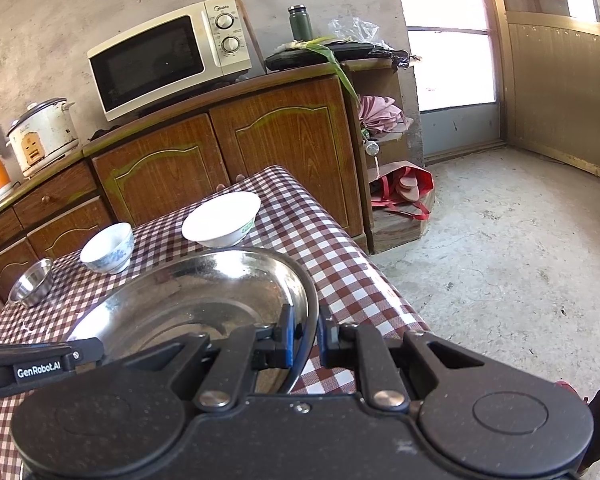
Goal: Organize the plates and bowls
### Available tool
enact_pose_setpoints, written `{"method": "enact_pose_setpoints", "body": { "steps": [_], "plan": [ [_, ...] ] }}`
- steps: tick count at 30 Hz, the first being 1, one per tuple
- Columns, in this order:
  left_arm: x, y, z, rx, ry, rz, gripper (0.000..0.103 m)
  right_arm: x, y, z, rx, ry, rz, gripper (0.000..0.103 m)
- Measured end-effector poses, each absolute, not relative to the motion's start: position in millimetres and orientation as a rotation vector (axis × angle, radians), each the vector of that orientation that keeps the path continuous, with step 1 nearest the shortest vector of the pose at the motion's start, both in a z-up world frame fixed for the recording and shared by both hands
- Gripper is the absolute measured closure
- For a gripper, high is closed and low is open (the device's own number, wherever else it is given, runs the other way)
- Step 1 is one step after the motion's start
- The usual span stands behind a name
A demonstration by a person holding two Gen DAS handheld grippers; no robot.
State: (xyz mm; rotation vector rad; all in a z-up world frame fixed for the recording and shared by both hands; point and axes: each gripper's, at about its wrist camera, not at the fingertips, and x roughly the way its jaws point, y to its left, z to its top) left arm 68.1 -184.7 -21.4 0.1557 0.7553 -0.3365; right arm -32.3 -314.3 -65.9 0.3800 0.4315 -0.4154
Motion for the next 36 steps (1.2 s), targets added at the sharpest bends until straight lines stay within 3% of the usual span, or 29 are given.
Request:
{"method": "enact_pose_setpoints", "body": {
  "steps": [36],
  "plan": [
    [40,-153,-21,0.162,0.74,-0.272,0.076,-34,-286,-71,0.36,0.467,-0.342,0.087]
  ]
}}
